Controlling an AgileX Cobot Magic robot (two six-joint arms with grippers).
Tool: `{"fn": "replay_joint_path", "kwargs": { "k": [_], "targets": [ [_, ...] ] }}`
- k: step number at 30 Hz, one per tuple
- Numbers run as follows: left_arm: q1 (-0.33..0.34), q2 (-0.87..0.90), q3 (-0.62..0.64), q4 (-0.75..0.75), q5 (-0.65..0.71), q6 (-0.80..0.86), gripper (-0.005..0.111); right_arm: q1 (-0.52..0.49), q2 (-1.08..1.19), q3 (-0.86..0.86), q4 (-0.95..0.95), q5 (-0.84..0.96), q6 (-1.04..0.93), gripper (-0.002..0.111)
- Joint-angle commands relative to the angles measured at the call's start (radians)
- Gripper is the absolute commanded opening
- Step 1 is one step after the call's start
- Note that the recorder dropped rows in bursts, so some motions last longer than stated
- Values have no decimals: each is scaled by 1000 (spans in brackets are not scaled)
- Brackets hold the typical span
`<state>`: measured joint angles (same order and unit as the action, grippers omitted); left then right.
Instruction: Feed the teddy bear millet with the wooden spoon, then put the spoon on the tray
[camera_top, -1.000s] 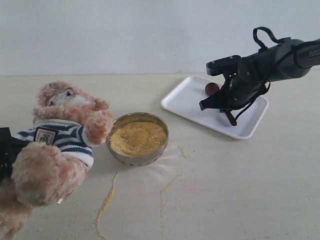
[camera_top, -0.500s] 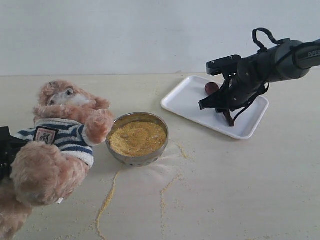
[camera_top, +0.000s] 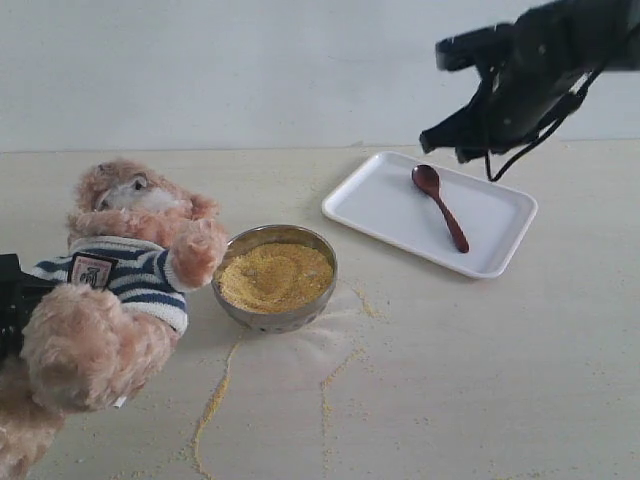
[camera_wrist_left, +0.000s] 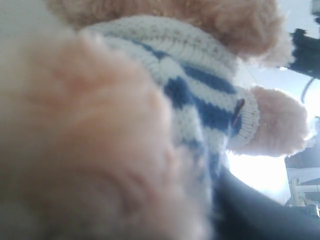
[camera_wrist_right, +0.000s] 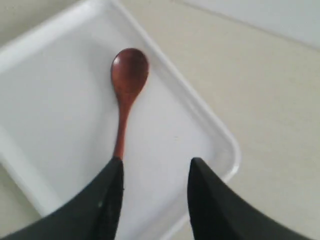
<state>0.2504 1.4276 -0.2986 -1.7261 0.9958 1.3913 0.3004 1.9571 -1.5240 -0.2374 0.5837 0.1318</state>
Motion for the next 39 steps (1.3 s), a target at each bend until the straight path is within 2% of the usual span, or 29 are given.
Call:
{"fn": "replay_joint_path", "kwargs": {
  "k": [1, 3, 7, 12, 17, 21, 24, 31, 36, 39],
  "targets": [
    [-6, -2, -4, -18, 15, 41, 5, -5, -155, -5, -182, 219, 7, 24],
    [-6, -2, -4, -18, 1, 54, 5, -13, -221, -1, -266, 327, 67, 1],
    [-6, -2, -4, -18, -39, 97, 5, -14, -406, 97, -332, 321, 242, 0],
    [-6, -2, -4, -18, -57, 154, 5, -14, -688, 301, -378, 74, 397, 0],
    [-6, -2, -4, -18, -57, 176, 5, -14, -1015, 577, -593, -176, 480, 0],
    [-6, -2, -4, -18, -57, 176, 5, -14, -1283, 750, -848, -140, 829, 0],
    [-6, -2, -4, -18, -50, 176, 5, -12, -1461, 861, -940, -86, 1006, 0],
    [-6, -2, -4, -18, -50, 226, 5, -12, -1735, 1069, -949, -53, 971, 0],
    [-6, -2, -4, -18, -86, 239, 5, -12, -1745, 1271, -946, 2, 950, 0],
    [-6, -2, -4, -18, -89, 304, 5, -12, -1718, 1351, -1022, -124, 950, 0]
  ]
}}
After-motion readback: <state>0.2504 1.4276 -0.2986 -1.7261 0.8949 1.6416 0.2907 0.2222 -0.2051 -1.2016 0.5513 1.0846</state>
